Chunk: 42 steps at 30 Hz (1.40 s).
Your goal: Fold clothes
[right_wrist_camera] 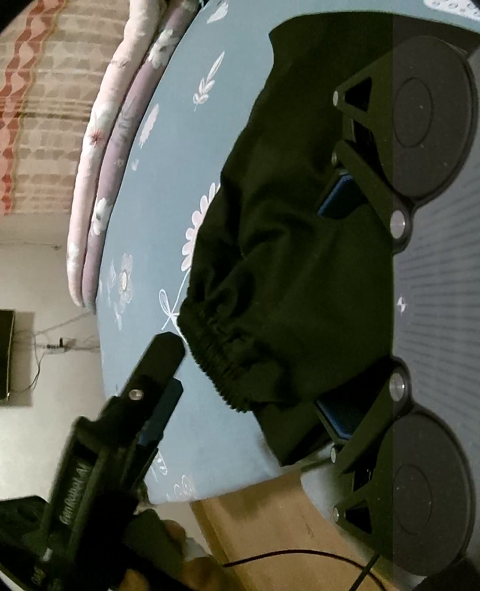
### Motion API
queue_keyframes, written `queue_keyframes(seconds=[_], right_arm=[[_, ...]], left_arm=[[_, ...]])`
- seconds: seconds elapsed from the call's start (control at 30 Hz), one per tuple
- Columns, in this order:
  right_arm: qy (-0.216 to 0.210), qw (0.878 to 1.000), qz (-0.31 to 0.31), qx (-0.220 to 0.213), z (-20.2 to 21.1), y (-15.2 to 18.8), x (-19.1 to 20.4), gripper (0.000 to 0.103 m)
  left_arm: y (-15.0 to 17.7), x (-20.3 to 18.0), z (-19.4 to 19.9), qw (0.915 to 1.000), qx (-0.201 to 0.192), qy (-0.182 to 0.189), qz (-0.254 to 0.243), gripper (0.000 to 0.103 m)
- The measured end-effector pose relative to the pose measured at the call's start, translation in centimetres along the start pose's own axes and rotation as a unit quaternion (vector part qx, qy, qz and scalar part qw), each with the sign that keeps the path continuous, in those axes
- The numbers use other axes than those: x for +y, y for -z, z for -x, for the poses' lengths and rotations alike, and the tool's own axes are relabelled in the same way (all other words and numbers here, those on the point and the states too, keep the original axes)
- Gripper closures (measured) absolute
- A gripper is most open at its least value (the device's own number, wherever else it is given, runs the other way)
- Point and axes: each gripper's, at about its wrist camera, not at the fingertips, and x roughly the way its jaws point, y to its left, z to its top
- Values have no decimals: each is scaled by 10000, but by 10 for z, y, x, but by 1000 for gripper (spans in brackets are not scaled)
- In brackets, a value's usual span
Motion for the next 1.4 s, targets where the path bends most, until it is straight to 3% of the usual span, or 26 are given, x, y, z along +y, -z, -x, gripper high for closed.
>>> queue_keyframes(seconds=[0.1, 0.2, 0.27, 0.37, 0.57, 0.73, 1.0, 1.17, 1.4], right_arm=[[-324, 9989, -104, -308, 13, -4, 8, 0], [-585, 9982, -97, -74, 5, 4, 17, 0], [-505, 9986, -80, 134, -5, 13, 21, 0], [-449, 9989, -22, 110, -3, 12, 23, 0], [-153, 9986, -290, -410, 23, -2, 9, 0], [-274, 9978, -602, 1, 17, 24, 5, 0], [1, 9981, -553, -287, 29, 17, 0, 0], [83, 9960, -891, -27, 19, 31, -15, 0], [200, 9972, -640, -338, 27, 4, -20, 0]], left_arm=[[0, 1, 5, 10000, -47, 4, 31, 21], [0, -1, 6, 10000, -35, -20, 15, 21], [1, -1, 6, 10000, -24, -17, 9, 21], [2, -2, 7, 10000, -16, -8, 12, 21], [3, 0, 8, 10000, -34, -38, 39, 21], [4, -1, 5, 10000, 0, -7, 40, 21], [5, -2, 3, 10000, 26, -12, 32, 20], [6, -4, 0, 10000, 73, -4, 35, 20], [5, -4, -1, 10000, 58, -7, 25, 20]])
